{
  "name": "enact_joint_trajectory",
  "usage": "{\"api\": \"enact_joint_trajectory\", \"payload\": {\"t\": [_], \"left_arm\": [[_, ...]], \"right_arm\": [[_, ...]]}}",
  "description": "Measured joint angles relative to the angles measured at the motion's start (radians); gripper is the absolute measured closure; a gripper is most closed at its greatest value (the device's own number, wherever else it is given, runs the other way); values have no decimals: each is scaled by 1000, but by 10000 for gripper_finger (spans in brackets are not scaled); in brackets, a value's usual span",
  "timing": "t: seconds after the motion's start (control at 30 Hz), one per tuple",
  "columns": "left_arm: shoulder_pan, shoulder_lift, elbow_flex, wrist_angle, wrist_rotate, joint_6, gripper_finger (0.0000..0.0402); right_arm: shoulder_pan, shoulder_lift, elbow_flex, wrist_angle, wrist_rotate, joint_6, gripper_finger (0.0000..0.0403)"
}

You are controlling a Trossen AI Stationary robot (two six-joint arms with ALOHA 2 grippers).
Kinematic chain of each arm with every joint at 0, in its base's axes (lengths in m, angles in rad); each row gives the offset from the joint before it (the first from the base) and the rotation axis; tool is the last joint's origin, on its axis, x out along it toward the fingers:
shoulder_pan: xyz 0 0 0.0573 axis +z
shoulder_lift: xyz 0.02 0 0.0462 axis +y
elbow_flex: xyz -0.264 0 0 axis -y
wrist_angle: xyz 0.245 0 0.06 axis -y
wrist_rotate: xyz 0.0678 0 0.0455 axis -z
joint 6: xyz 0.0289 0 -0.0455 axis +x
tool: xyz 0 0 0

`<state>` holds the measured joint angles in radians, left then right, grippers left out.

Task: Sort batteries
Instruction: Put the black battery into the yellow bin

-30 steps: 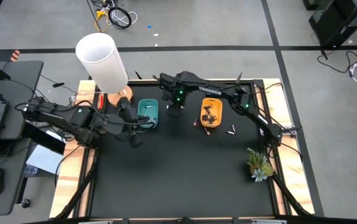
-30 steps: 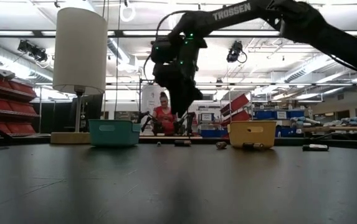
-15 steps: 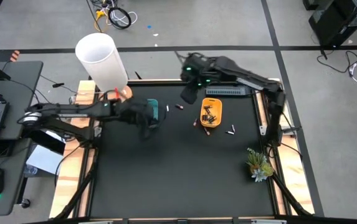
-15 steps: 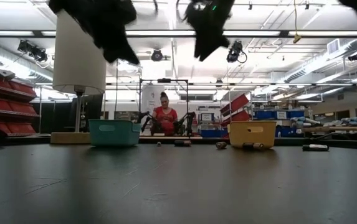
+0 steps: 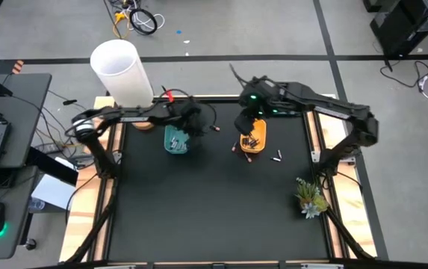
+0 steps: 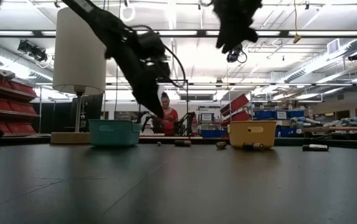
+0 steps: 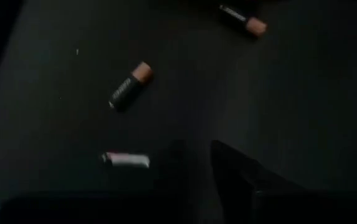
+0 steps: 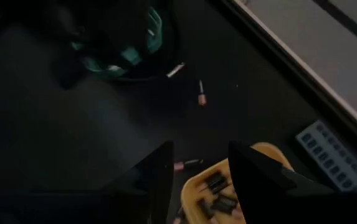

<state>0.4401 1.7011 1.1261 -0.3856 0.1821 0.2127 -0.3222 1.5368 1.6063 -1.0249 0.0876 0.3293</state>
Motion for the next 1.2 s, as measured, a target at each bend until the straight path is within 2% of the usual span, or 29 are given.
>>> {"api": "enact_joint_trajectory", "payload": {"t": [0.2, 0.33, 0.47, 0.6, 0.8, 1.2], "left_arm": [[52, 150, 145, -14, 101, 236, 254], [98, 246, 247, -80, 154, 354, 250], [132, 314, 324, -126, 143, 450, 250], [151, 361, 381, -151, 175, 513, 250], [154, 416, 397, -150, 223, 569, 250], [154, 448, 394, -113, 213, 573, 250]], "right_arm": [[36, -77, -83, 1, -2, 65, 244], [50, -115, -109, 4, -5, 112, 245], [59, -115, -120, -3, -2, 138, 245], [60, -117, -117, 0, -3, 143, 245], [42, -116, -117, 8, -2, 142, 245], [17, -116, -117, 44, -4, 150, 245]]}}
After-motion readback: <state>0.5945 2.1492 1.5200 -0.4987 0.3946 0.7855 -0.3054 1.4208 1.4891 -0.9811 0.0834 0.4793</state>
